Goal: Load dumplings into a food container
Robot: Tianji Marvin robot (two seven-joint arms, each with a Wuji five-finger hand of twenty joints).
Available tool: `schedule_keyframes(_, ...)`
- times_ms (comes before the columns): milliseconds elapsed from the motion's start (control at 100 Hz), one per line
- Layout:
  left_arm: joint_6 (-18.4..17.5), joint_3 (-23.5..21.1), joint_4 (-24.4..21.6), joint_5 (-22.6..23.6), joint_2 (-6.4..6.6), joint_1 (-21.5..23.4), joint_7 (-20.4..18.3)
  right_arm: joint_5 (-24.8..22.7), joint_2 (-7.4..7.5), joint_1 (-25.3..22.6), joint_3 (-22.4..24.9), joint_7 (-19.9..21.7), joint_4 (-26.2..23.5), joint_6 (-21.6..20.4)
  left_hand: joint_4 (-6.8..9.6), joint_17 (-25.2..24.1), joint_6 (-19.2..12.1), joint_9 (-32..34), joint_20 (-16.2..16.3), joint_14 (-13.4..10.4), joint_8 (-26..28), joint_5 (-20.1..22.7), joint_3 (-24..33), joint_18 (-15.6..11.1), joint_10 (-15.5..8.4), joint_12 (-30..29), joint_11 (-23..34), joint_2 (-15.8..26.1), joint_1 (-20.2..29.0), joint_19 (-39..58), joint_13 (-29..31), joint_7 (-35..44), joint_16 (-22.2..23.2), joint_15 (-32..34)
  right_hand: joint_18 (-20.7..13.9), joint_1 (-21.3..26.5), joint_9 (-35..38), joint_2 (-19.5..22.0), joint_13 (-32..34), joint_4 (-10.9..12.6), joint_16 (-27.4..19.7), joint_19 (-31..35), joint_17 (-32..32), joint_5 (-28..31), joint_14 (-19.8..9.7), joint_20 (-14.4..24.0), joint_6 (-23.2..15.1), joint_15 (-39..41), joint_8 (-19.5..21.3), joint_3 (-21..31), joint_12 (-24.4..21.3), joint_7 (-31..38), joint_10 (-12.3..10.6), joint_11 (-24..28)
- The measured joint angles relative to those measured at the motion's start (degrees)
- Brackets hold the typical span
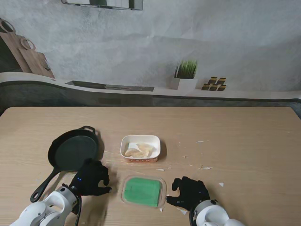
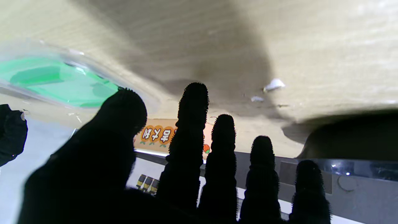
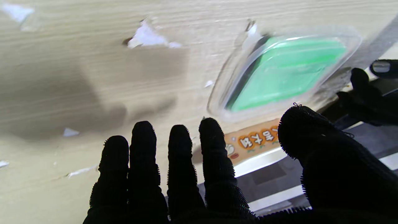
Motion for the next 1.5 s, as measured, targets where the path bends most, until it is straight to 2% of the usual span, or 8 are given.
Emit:
schedule_keyframes(110,0.0,0.1,0.0,-0.3,0.00,-0.1,-0.6,2.0,-0.16,1.6,-2.8,-2.0,1.3,1.8,0.00,-0.4,0.8,-1.1,0.1,-0.4,0.7,-0.4,0.0,0.0,0.0,-0.6,-0.4,0.1,0.0,-1.7,-0.6,0.4,-0.3,-0.7,-0.1,0.0,-0.7,0.0,-0.7,0.0,0.0,0.0,-0.6,0.0,-0.1,-0.6,0.0,0.0,0.0,0.0,0.0,0.0,0.0,0.1)
schedule_keyframes(330,2.1,1.5,0.2,-0.5,0.05,-0.9,-0.6,-0.1,-0.34,4.5,-6.3,-2.2,3.7,5.9,0.00,-0.5,0.4,-1.2,1.3,-0.4,1.8,0.1,0.6,0.0,0.0,-0.7,-0.4,0.1,0.0,-3.1,-0.6,3.8,-0.3,-1.1,-0.2,-0.5,-0.7,0.7,-0.7,0.0,0.0,0.0,-0.7,0.0,-0.1,-0.7,0.8,0.0,0.0,-0.6,0.0,0.0,0.0,0.8)
schedule_keyframes(510,3.3,2.6,0.1,-0.5,0.10,-1.7,-1.2,0.0,-0.78,5.7,-7.2,-4.2,6.2,6.4,0.00,-0.5,1.5,-1.2,2.1,-0.4,2.2,1.5,0.6,0.0,0.0,-1.2,-0.4,0.1,0.0,-3.4,-0.6,5.0,-0.3,-1.1,-0.4,-0.5,-0.8,0.7,-1.5,0.0,1.5,0.2,-1.2,0.0,-0.2,-0.7,1.3,2.2,0.0,-0.6,0.1,0.0,0.0,0.9)
schedule_keyframes(620,5.1,3.5,0.0,-1.3,0.10,-2.0,-1.2,0.9,-0.76,7.0,-8.3,-4.3,6.5,8.4,0.00,-0.5,2.5,-1.2,2.7,-0.4,2.9,1.5,0.6,0.0,0.0,-1.3,-0.4,0.1,0.0,-4.1,-0.6,6.9,-0.3,-1.1,-0.6,-0.5,-1.6,0.7,-1.7,0.0,2.3,0.3,-1.2,0.0,-0.2,-0.7,1.3,3.7,0.0,-0.6,0.1,0.0,0.0,0.9)
schedule_keyframes(680,5.2,3.9,0.0,-0.9,0.11,-2.2,-1.4,1.2,-0.79,7.5,-8.6,-4.5,6.9,8.5,0.00,-0.5,3.9,-1.2,2.8,-0.4,3.7,1.6,0.6,0.0,0.0,-1.3,-0.4,0.1,0.0,-4.1,-0.6,7.6,-0.3,-1.1,-0.6,-0.5,-2.0,0.7,-1.6,0.0,2.7,0.4,-1.2,0.0,0.0,-0.7,1.3,4.6,0.0,-0.6,0.1,0.0,0.0,0.9)
schedule_keyframes(840,7.3,5.0,-0.1,-1.8,0.11,-2.8,-1.8,1.1,-0.87,8.1,-9.2,-4.8,7.5,8.8,0.00,-0.6,4.5,-1.2,3.5,-0.4,3.8,2.9,1.2,0.0,0.0,-1.3,-0.4,0.1,0.0,-4.6,-0.6,8.5,-0.3,-1.1,-0.8,-0.5,-3.6,0.7,-2.1,0.0,3.9,0.4,-1.9,-0.1,0.0,-0.7,1.3,6.9,0.0,-0.6,-0.1,0.0,0.0,0.9)
schedule_keyframes(1070,7.1,4.9,-0.1,-2.7,0.02,-2.8,-2.0,3.8,-0.87,9.9,-11.1,-5.4,7.9,11.4,0.00,-0.5,5.2,-1.2,4.3,-0.4,3.8,2.9,1.9,0.0,0.0,-1.3,-0.4,0.1,0.0,-5.5,-0.6,8.6,-0.3,-1.1,-1.6,-0.5,-7.8,2.0,-4.9,0.0,5.0,0.4,-2.9,-0.3,-0.6,-0.8,1.3,8.9,0.0,-0.6,-1.5,0.2,-0.2,-1.8)
schedule_keyframes(1500,5.2,5.0,-0.1,-6.1,-0.30,-2.2,-2.2,3.6,-1.06,12.3,-14.1,-5.5,8.6,14.5,0.00,-0.6,5.6,-1.2,5.1,-0.4,2.7,2.5,2.6,0.0,0.0,-1.3,-0.4,-0.2,1.3,-7.0,-0.6,8.3,-0.3,-1.1,-3.0,-0.5,-8.4,2.0,-5.4,0.0,5.0,0.3,-3.7,-0.9,-2.3,-0.8,1.5,7.8,1.1,-1.0,-2.4,2.0,-0.9,-2.6)
